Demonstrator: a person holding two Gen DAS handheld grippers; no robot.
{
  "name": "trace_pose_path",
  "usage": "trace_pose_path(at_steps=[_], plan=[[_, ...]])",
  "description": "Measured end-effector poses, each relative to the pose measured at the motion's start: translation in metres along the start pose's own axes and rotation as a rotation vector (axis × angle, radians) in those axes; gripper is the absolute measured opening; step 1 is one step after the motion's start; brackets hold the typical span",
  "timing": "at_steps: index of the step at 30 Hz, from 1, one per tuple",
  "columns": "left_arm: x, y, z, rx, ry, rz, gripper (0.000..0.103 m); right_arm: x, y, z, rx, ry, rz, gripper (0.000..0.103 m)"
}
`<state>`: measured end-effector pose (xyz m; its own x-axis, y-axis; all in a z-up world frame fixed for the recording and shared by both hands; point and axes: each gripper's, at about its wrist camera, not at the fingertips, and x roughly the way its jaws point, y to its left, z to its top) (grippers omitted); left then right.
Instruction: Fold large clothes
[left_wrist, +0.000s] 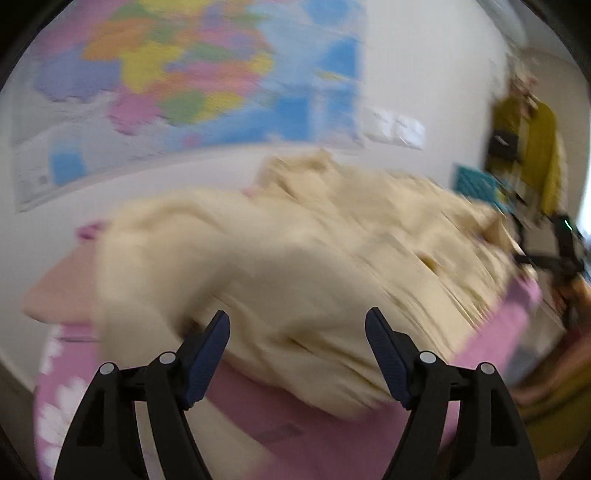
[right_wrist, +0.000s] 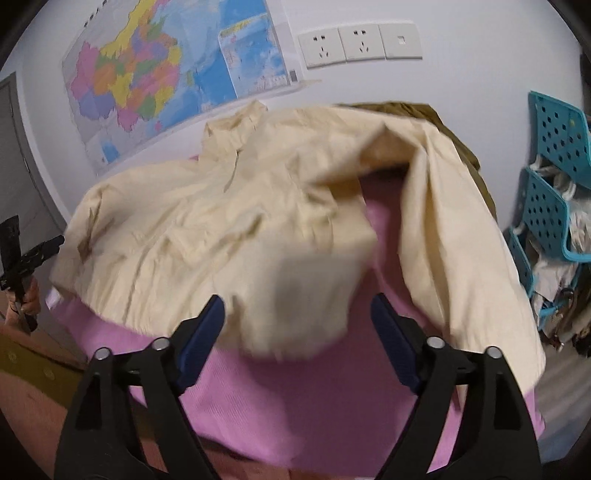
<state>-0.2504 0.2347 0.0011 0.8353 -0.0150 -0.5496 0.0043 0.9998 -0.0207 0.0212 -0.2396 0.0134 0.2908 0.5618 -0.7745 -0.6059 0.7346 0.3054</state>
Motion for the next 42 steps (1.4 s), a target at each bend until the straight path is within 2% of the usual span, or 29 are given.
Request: trace_pose_path(at_steps=[3,5,7,10,12,14,15,16,17,18,19,20,22,25,27,29,30,33,34,35,36,37,38,39,40,41,42], plan=[[0.015,-0.034,-0.026,0.069,0.096,-0.076,0.073,0.003,0.007,-0.017,-0.061,0.028,-0.022,0.087],[0.021,-0.043,-0.038,0.082,0.142,-0.092,0.073,0.009,0.013,-0.024,-0.110,0.031,-0.056,0.088],[0.029,-0.049,-0.048,0.115,0.169,-0.073,0.080,0.020,0.016,-0.026,-0.137,0.033,-0.095,0.087],[0.047,-0.055,-0.060,0.127,0.213,-0.055,0.081,0.037,0.016,-0.021,-0.131,0.030,-0.094,0.084],[0.060,-0.057,-0.059,0.111,0.206,-0.010,0.081,0.046,0.015,-0.016,-0.112,0.024,-0.066,0.073],[0.072,-0.048,-0.054,0.053,0.203,0.043,0.080,0.051,0.015,-0.010,-0.075,0.020,-0.016,0.055],[0.075,-0.042,-0.049,0.002,0.178,0.040,0.080,0.053,0.016,-0.007,-0.053,0.016,0.010,0.054],[0.074,-0.037,-0.046,-0.042,0.154,0.021,0.077,0.053,0.017,-0.004,-0.038,0.008,0.037,0.043],[0.074,-0.030,-0.042,-0.096,0.128,0.007,0.070,0.052,0.018,-0.001,-0.017,-0.003,0.081,0.022],[0.075,-0.023,-0.038,-0.146,0.111,-0.010,0.054,0.047,0.019,0.003,0.016,-0.016,0.148,0.014],[0.074,-0.014,-0.033,-0.211,0.105,-0.025,0.024,0.040,0.023,0.006,0.022,-0.036,0.171,0.010],[0.073,-0.009,-0.031,-0.241,0.100,-0.020,0.015,0.033,0.027,0.010,0.027,-0.053,0.189,0.007],[0.057,0.007,-0.018,-0.309,0.067,-0.052,0.010,0.005,0.032,0.020,0.050,-0.114,0.277,0.006],[0.016,0.011,0.003,-0.300,0.005,-0.022,0.008,-0.042,0.043,0.034,0.040,-0.199,0.332,0.006],[-0.005,0.010,0.014,-0.270,0.009,-0.008,0.008,-0.065,0.044,0.034,0.028,-0.217,0.351,0.005],[-0.017,0.009,0.014,-0.247,0.036,0.000,0.008,-0.074,0.042,0.027,-0.001,-0.193,0.316,0.005],[-0.017,0.008,0.013,-0.239,0.057,0.001,0.008,-0.072,0.038,0.021,0.003,-0.160,0.301,0.005],[-0.003,0.003,-0.009,-0.188,0.189,0.008,0.014,-0.039,0.029,-0.008,0.012,0.047,0.211,0.008],[0.007,-0.001,-0.019,-0.157,0.243,0.028,0.020,-0.027,0.027,-0.017,0.001,0.127,0.183,0.018],[0.015,-0.006,-0.027,-0.122,0.279,0.054,0.023,-0.016,0.029,-0.027,-0.037,0.213,0.135,0.031],[0.020,-0.012,-0.031,-0.083,0.294,0.071,0.026,-0.011,0.031,-0.031,-0.069,0.256,0.079,0.036],[0.021,-0.020,-0.036,0.003,0.264,0.117,0.026,-0.012,0.033,-0.033,-0.085,0.273,0.060,0.040],[0.015,-0.024,-0.037,0.062,0.215,0.130,0.027,-0.017,0.034,-0.030,-0.108,0.278,0.063,0.040],[0.003,-0.022,-0.037,0.096,0.148,0.096,0.034,-0.031,0.037,-0.023,-0.141,0.253,0.086,0.042],[-0.006,-0.017,-0.035,0.096,0.108,0.048,0.041,-0.044,0.039,-0.016,-0.169,0.223,0.090,0.049],[-0.017,-0.011,-0.033,0.084,0.071,-0.005,0.044,-0.054,0.041,-0.006,-0.196,0.191,0.091,0.059],[-0.029,-0.003,-0.030,0.067,0.034,-0.045,0.048,-0.066,0.042,0.003,-0.219,0.149,0.095,0.061]])
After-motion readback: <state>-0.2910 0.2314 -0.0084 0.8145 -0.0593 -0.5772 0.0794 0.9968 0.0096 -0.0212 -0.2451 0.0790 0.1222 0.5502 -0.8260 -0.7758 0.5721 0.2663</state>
